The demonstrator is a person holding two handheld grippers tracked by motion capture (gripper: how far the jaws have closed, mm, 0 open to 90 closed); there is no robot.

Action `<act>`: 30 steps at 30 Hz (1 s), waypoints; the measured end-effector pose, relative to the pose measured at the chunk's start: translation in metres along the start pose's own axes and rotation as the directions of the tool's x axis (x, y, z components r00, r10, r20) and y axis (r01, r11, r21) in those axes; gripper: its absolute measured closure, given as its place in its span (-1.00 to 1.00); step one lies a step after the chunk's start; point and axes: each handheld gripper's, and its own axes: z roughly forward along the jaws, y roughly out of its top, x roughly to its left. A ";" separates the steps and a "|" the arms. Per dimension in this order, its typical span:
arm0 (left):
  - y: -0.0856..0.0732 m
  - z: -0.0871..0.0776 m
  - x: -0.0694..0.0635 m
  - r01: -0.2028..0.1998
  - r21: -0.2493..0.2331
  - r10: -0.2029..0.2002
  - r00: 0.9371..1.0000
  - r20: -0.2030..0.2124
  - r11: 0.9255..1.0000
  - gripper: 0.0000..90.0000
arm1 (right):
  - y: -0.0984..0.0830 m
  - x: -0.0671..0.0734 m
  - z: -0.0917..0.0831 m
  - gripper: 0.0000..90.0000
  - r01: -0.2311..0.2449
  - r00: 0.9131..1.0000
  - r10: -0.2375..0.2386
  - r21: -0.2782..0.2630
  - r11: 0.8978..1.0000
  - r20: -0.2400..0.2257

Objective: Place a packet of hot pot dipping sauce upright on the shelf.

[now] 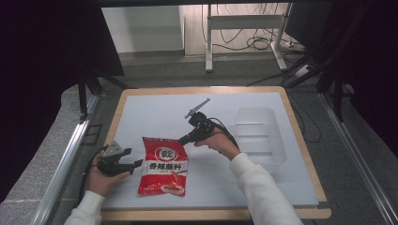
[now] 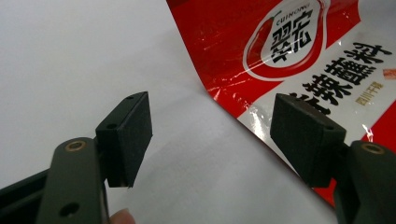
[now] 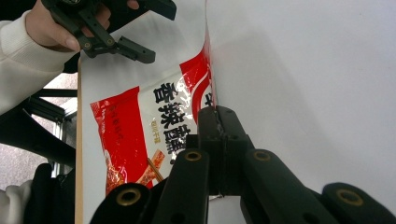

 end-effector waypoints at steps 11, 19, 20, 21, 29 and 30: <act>0.012 0.019 0.011 0.021 0.004 -0.021 0.998 0.054 1.000 -0.36 | -0.001 -0.001 0.000 0.98 0.018 1.000 -0.018 -0.002 1.000 0.011; 0.022 0.040 0.018 0.002 0.057 -0.009 0.994 0.108 0.998 -0.38 | -0.002 -0.004 0.000 0.98 0.027 1.000 -0.027 -0.005 1.000 0.012; 0.026 0.045 0.019 0.001 0.056 -0.008 0.993 0.114 0.998 -0.38 | -0.002 -0.004 0.000 0.98 0.029 1.000 -0.029 -0.005 1.000 0.011; 0.027 0.047 0.020 -0.007 0.050 0.001 0.993 0.121 0.999 -0.38 | -0.002 -0.004 0.000 0.98 0.030 0.999 -0.030 -0.004 1.000 0.010; 0.038 0.060 0.026 -0.005 0.026 0.000 0.980 0.198 1.000 -0.32 | -0.002 -0.004 0.001 0.98 0.044 0.999 -0.044 -0.005 0.999 0.012; 0.039 0.061 0.026 -0.008 0.024 0.002 0.979 0.206 1.000 -0.30 | -0.002 -0.004 0.001 0.98 0.041 0.999 -0.041 -0.005 0.999 0.012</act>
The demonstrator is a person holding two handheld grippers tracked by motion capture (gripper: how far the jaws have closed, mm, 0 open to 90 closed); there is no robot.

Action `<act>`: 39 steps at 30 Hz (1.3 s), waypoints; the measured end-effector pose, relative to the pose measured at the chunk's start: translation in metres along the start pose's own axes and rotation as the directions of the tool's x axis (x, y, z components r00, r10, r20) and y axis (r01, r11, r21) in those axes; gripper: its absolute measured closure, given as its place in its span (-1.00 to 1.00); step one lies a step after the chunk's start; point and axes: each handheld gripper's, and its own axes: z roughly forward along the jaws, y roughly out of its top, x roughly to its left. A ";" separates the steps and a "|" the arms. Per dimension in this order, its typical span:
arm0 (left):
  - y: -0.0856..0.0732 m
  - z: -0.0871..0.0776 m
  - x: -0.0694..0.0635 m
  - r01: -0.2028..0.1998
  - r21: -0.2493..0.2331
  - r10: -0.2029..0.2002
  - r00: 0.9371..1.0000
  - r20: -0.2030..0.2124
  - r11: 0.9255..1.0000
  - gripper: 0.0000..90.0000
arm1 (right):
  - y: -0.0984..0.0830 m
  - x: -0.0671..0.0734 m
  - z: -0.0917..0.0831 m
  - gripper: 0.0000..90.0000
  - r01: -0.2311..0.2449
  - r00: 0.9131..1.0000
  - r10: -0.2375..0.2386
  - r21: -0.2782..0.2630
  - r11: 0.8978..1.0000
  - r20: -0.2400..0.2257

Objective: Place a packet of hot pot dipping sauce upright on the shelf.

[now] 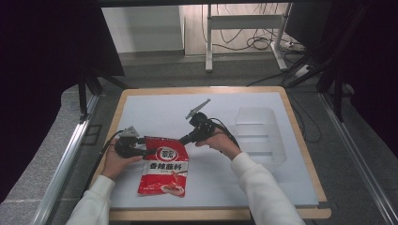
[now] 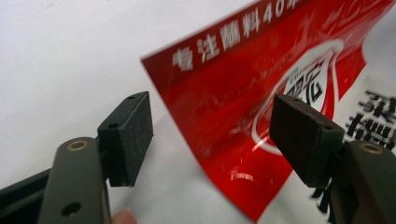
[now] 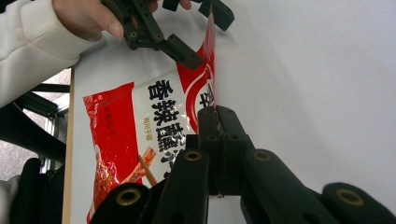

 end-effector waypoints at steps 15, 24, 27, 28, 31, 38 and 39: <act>-0.008 -0.023 -0.019 -0.073 0.037 0.073 0.997 -0.008 0.997 0.74 | -0.007 -0.004 -0.001 0.98 -0.006 1.000 0.006 -0.003 1.000 0.019; -0.010 -0.026 -0.028 -0.122 0.042 0.123 0.992 -0.028 0.992 0.98 | -0.008 -0.003 -0.002 0.97 0.007 0.999 -0.007 0.001 1.000 0.031; -0.011 -0.026 -0.028 -0.128 0.041 0.129 0.991 -0.028 0.991 0.98 | -0.008 -0.003 -0.002 0.97 0.009 0.999 -0.009 0.001 1.000 0.035; -0.011 -0.026 -0.028 -0.134 0.040 0.135 0.990 -0.029 0.990 0.98 | -0.008 -0.003 -0.002 0.95 0.006 0.999 -0.006 0.000 1.000 0.039; -0.011 -0.026 -0.028 -0.141 0.039 0.142 0.990 -0.028 0.989 0.99 | -0.007 -0.004 -0.001 0.68 0.014 0.998 -0.013 -0.002 1.000 0.060; -0.011 -0.026 -0.028 -0.146 0.040 0.147 0.989 -0.026 0.988 0.99 | 0.001 -0.002 0.001 0.15 0.009 0.992 -0.006 -0.020 1.000 0.126; -0.011 -0.027 -0.028 -0.150 0.043 0.151 0.988 -0.027 0.988 0.99 | 0.003 -0.002 0.001 0.11 0.009 0.991 -0.006 -0.025 1.000 0.131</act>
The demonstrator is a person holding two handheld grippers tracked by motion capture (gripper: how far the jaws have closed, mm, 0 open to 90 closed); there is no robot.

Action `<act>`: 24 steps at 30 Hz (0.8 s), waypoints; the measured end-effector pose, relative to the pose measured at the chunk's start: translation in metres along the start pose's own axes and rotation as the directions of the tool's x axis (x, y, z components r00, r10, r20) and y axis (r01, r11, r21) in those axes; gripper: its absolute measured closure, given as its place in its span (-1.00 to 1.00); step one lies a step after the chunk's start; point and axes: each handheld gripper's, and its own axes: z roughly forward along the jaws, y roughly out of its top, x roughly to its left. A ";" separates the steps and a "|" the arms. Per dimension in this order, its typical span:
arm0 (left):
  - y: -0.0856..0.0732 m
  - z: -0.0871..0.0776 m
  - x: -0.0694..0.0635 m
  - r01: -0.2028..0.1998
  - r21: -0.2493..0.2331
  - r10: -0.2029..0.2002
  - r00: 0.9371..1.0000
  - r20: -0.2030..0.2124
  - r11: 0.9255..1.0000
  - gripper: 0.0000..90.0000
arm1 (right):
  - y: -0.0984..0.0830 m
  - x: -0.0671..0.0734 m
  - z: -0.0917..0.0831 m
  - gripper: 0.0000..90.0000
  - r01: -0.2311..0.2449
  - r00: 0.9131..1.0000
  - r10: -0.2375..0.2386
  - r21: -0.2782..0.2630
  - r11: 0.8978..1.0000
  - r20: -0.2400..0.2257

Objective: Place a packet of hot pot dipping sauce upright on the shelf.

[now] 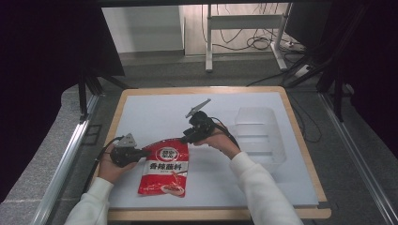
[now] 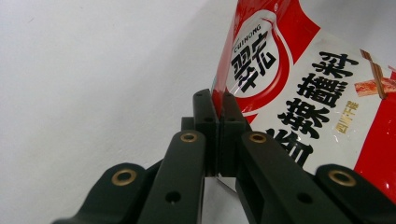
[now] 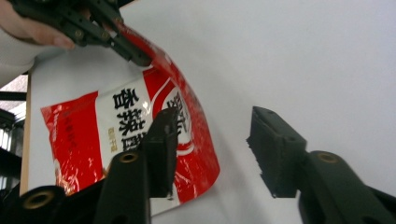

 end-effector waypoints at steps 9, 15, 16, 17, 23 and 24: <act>0.000 0.000 0.000 -0.001 0.000 0.001 1.000 0.000 1.000 0.99 | 0.018 0.001 0.011 0.06 0.017 1.000 -0.016 0.040 0.999 -0.022; 0.000 0.000 0.000 -0.001 0.000 0.001 1.000 0.001 1.000 0.99 | 0.025 0.005 0.031 0.25 0.040 0.997 -0.033 0.118 0.992 -0.064; 0.000 0.000 0.000 -0.001 0.000 0.001 1.000 0.001 1.000 0.99 | 0.025 0.005 0.031 0.25 0.040 0.997 -0.033 0.118 0.992 -0.064; 0.000 0.000 0.000 -0.001 0.000 0.001 1.000 0.001 1.000 0.99 | 0.026 0.006 0.037 0.37 0.046 0.996 -0.035 0.137 0.990 -0.082; 0.000 0.000 0.001 -0.001 0.002 0.001 1.000 0.004 1.000 0.98 | 0.025 0.007 0.048 0.67 0.063 0.993 -0.043 0.181 0.982 -0.113; 0.000 0.000 0.001 -0.001 0.002 0.001 1.000 0.004 1.000 0.98 | 0.025 0.007 0.048 0.75 0.064 0.993 -0.044 0.183 0.981 -0.112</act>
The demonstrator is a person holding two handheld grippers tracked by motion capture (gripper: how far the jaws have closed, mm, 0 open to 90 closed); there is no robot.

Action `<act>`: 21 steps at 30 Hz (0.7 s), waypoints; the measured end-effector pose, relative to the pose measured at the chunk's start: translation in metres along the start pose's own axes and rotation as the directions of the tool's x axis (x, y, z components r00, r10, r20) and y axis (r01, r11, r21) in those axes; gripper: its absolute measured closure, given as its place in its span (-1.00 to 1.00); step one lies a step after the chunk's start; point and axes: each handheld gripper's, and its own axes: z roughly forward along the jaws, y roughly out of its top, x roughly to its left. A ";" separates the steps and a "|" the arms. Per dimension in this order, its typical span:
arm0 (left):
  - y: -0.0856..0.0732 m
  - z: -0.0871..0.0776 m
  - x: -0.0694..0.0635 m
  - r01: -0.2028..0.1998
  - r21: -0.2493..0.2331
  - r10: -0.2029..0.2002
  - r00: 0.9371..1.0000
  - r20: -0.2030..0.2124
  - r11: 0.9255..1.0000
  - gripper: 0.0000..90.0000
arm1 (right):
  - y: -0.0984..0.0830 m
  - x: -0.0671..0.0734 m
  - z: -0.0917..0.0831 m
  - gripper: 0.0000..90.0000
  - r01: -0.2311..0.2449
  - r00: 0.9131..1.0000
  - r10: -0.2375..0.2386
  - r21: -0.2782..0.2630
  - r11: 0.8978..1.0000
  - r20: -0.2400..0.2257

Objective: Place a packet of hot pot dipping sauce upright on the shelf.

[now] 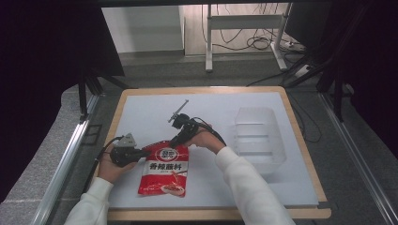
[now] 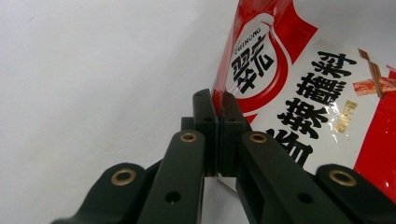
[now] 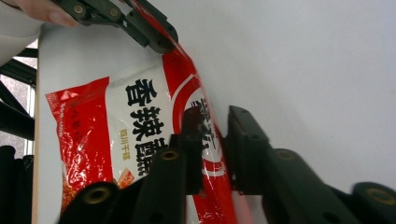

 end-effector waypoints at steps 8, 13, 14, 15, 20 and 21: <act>0.000 -0.001 0.001 0.006 -0.011 -0.006 1.000 -0.008 1.000 0.94 | 0.000 -0.002 0.000 0.97 -0.011 1.000 0.011 0.003 1.000 -0.020; -0.001 -0.007 0.002 0.030 -0.050 -0.031 0.999 -0.014 0.998 0.68 | 0.002 0.001 -0.005 0.97 -0.007 0.999 0.007 -0.011 1.000 -0.035; -0.002 -0.010 0.002 0.040 -0.059 -0.041 0.999 -0.017 0.997 0.68 | 0.002 0.001 -0.005 0.97 -0.007 0.999 0.007 -0.011 1.000 -0.035; -0.002 -0.011 0.002 0.045 -0.064 -0.046 0.999 -0.024 0.997 0.56 | 0.003 0.003 -0.007 0.97 -0.003 0.999 0.003 -0.017 1.000 -0.036; -0.008 -0.024 0.000 0.089 -0.084 -0.097 0.991 -0.095 0.992 0.10 | 0.008 0.009 -0.019 0.98 0.007 0.999 -0.008 -0.029 1.000 -0.034; -0.011 -0.030 0.000 0.128 -0.099 -0.139 0.984 -0.111 0.987 0.00 | 0.008 0.011 -0.023 0.98 0.005 0.999 -0.007 -0.039 0.999 -0.037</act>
